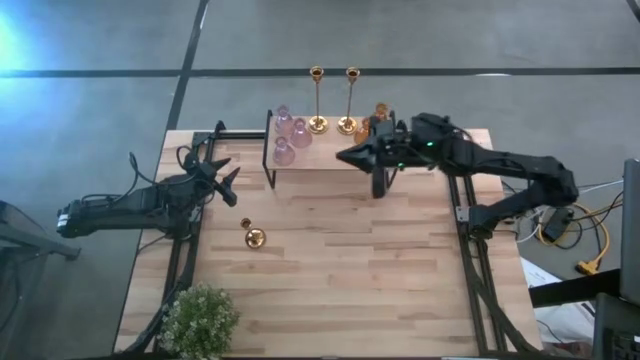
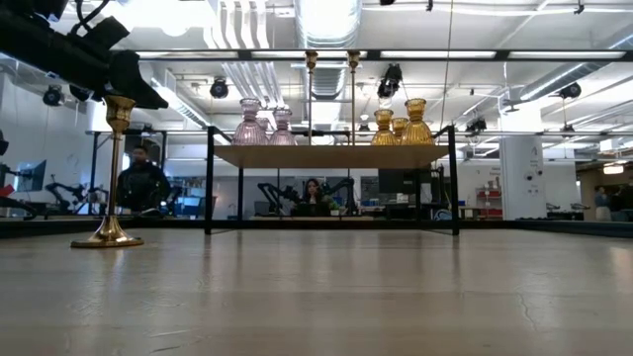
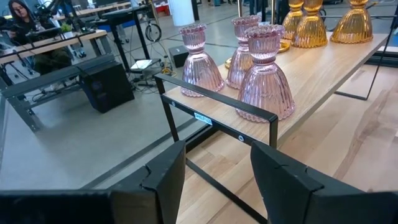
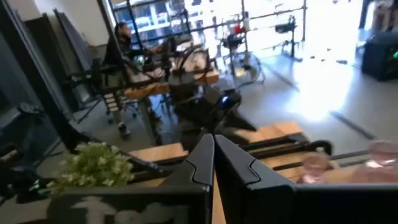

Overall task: Pick & Place candle stick holders
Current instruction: Put the golden metal candle holder on the shelf

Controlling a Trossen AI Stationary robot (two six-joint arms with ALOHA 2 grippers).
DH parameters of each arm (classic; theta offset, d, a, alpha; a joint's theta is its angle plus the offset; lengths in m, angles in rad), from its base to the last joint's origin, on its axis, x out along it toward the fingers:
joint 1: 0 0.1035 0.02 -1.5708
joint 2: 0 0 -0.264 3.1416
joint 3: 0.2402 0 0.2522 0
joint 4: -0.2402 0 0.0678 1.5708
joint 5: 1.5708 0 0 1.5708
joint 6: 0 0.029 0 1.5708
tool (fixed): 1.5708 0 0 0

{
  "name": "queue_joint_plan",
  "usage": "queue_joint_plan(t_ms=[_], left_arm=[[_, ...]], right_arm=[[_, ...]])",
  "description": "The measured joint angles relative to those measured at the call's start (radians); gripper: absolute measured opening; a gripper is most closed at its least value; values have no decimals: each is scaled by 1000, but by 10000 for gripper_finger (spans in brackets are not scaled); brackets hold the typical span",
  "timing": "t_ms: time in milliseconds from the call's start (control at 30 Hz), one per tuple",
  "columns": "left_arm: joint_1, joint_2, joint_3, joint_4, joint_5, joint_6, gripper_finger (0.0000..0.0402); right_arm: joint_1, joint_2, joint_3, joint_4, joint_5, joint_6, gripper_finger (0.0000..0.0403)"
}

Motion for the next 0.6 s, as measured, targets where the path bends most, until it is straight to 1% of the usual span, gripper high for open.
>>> queue_joint_plan(t_ms=[133, 267, 433, 533, 600], left_arm=[[0, 0, 0, 0, 0, 0, 186], [0, 0, 0, 0, 0, 0, 186], [0, 0, 0, 0, 0, 0, 186], [0, 0, 0, 0, 0, 0, 187], [0, 0, 0, 0, 0, 0, 187]], right_arm=[[29, 54, 38, 4, 3, 15, 8], [62, 75, 67, -41, 71, 21, 8], [108, 112, 68, -24, 81, 50, 8], [131, 131, 68, -20, 140, 49, 8], [136, 138, 68, -20, 157, 53, 8]])
